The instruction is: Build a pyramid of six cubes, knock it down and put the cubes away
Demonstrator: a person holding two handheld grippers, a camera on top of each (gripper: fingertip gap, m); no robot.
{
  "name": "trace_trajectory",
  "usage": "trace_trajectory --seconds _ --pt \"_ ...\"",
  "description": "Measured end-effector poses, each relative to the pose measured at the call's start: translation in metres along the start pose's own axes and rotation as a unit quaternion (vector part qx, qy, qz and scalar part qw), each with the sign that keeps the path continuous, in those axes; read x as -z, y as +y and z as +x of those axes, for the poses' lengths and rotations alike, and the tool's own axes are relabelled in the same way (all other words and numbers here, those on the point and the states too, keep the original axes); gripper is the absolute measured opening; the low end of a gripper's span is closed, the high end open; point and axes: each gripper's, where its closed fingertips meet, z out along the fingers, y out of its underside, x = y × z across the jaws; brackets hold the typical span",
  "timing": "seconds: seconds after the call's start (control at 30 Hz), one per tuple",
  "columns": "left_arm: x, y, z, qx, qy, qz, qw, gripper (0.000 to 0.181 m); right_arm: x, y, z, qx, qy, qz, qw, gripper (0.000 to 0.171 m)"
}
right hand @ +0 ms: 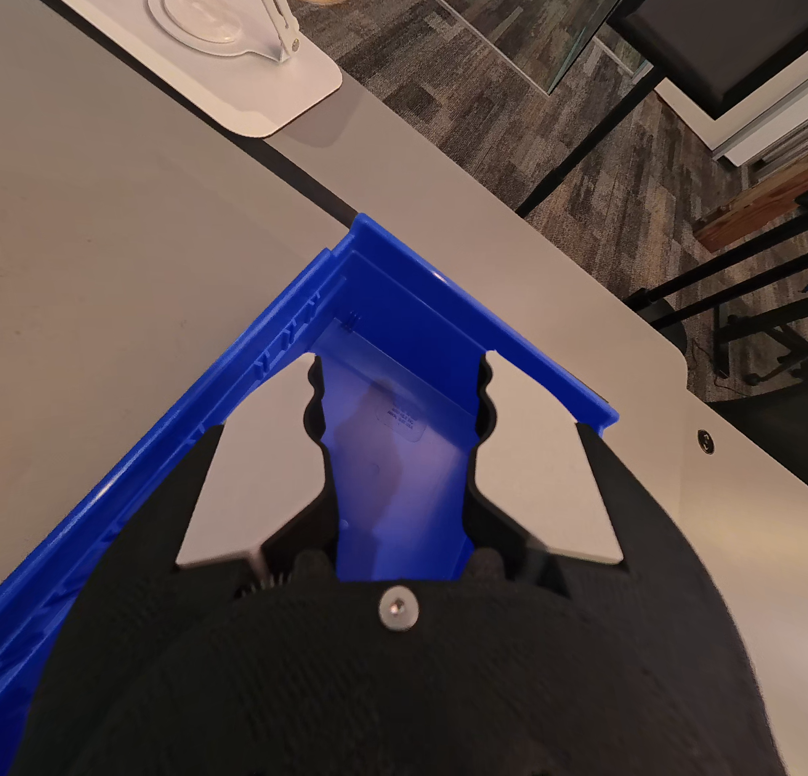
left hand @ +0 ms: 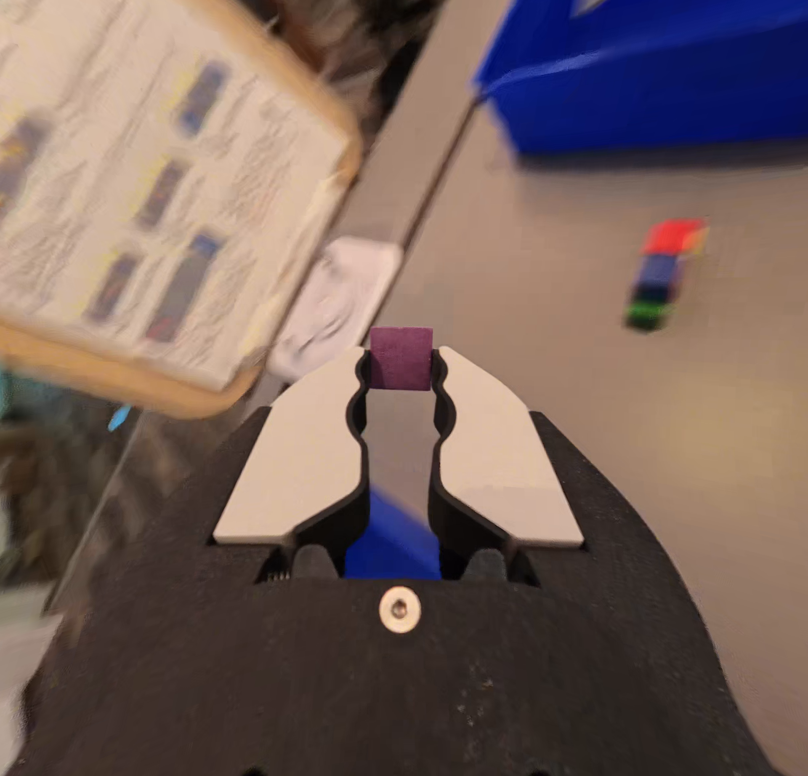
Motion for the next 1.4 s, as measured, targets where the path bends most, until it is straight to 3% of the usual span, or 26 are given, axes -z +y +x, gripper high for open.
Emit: trace_trajectory --seconds 0.07,0.13,0.33,0.63,1.4 --pt "-0.024 -0.025 0.051 -0.01 0.087 0.011 0.996 0.026 0.0 -0.001 -0.001 0.001 -0.001 0.0 1.0 0.069" --pt "-0.048 -0.031 0.086 -0.019 0.127 -0.013 0.992 0.026 0.001 -0.001 -0.001 0.003 -0.001 0.0 1.0 0.069" --pt "-0.09 -0.042 0.151 0.055 0.245 -0.02 0.968 0.026 0.006 -0.005 0.002 -0.001 0.001 0.008 1.0 0.069" --pt "-0.119 -0.028 0.17 0.026 0.258 -0.06 0.964 0.026 0.007 -0.005 0.001 -0.001 -0.001 0.007 1.0 0.069" --pt "-0.129 -0.015 0.183 -0.012 0.269 -0.094 0.959 0.026 0.001 0.002 -0.002 0.006 -0.005 -0.011 1.0 0.069"
